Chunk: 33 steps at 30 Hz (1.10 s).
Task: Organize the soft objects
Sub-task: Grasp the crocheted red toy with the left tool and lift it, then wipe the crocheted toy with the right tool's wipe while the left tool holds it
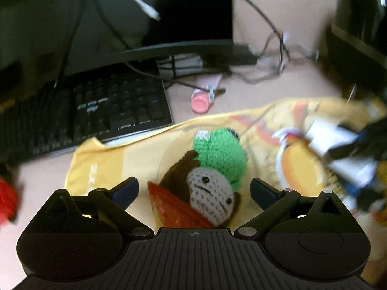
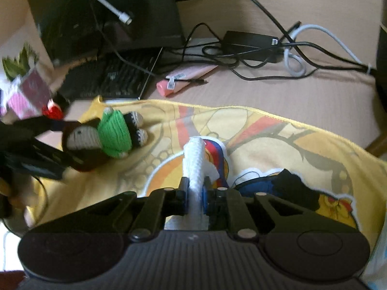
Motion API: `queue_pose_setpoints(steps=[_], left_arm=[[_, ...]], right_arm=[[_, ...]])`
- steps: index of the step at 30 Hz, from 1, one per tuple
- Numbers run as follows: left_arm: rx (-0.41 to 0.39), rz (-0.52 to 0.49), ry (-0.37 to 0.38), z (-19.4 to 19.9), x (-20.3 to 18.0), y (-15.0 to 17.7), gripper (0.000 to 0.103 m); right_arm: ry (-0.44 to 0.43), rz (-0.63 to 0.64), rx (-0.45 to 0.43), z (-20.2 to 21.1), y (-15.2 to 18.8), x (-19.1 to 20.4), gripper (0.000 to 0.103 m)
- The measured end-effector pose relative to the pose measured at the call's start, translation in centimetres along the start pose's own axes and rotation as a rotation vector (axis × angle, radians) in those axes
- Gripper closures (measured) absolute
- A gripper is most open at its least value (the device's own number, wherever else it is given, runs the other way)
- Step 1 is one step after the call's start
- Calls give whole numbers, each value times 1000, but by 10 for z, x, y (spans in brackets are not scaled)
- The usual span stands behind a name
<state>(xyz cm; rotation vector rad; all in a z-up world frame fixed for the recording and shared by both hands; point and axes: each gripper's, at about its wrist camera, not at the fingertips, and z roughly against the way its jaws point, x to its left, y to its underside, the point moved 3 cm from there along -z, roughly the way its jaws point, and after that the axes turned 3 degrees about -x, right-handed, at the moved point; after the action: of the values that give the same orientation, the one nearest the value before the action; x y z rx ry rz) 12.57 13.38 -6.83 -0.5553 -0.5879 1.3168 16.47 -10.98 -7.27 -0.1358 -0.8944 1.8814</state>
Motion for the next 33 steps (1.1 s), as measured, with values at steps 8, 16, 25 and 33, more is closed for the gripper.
queue_pose_setpoints(steps=[8,16,25,33], left_arm=[[19,239,137,5,18,-12,31],[95,436,289,12,-1,-1,26],[90,170,143,37,-46,1,3],[130,154,132,40,-49,9,2]], right_arm=[[-1,-101,-67,22,-4,-17,90],[-188,-226,-110,32,-23,-11,90],[-396,-260,14,-17,-20,36,90],[-220,-73,3,-19,-4,42,91]])
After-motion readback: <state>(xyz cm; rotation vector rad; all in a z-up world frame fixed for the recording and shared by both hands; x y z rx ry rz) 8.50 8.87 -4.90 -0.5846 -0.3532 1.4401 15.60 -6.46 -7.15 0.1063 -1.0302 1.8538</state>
